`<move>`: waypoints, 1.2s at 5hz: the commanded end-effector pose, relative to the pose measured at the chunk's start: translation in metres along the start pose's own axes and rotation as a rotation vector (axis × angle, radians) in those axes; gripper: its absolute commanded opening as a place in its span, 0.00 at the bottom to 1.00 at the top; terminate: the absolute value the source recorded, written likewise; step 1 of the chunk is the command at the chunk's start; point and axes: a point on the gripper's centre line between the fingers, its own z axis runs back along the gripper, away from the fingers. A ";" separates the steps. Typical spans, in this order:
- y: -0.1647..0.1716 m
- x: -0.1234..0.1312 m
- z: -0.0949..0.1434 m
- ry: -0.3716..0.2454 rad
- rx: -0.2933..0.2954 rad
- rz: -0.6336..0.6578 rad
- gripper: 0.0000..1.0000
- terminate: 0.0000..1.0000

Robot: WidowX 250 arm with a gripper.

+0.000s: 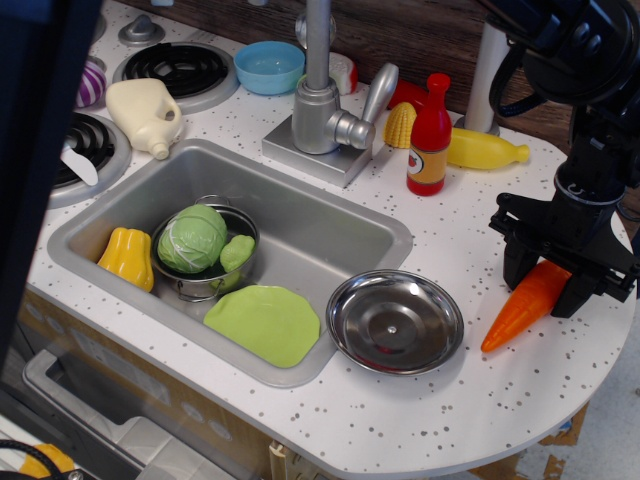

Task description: Put carrot on plate

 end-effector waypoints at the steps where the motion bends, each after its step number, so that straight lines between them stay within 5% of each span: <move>1: -0.007 0.026 0.043 -0.071 -0.032 0.019 0.00 0.00; 2: -0.016 0.030 0.063 -0.041 -0.034 0.050 0.00 0.00; 3: -0.008 0.023 0.089 -0.003 0.024 0.086 0.00 0.00; 4: 0.032 0.002 0.101 -0.024 0.159 0.034 0.00 0.00; 5: 0.079 -0.013 0.116 -0.043 0.197 0.032 0.00 0.00; 6: 0.126 -0.032 0.105 -0.069 0.200 0.086 0.00 0.00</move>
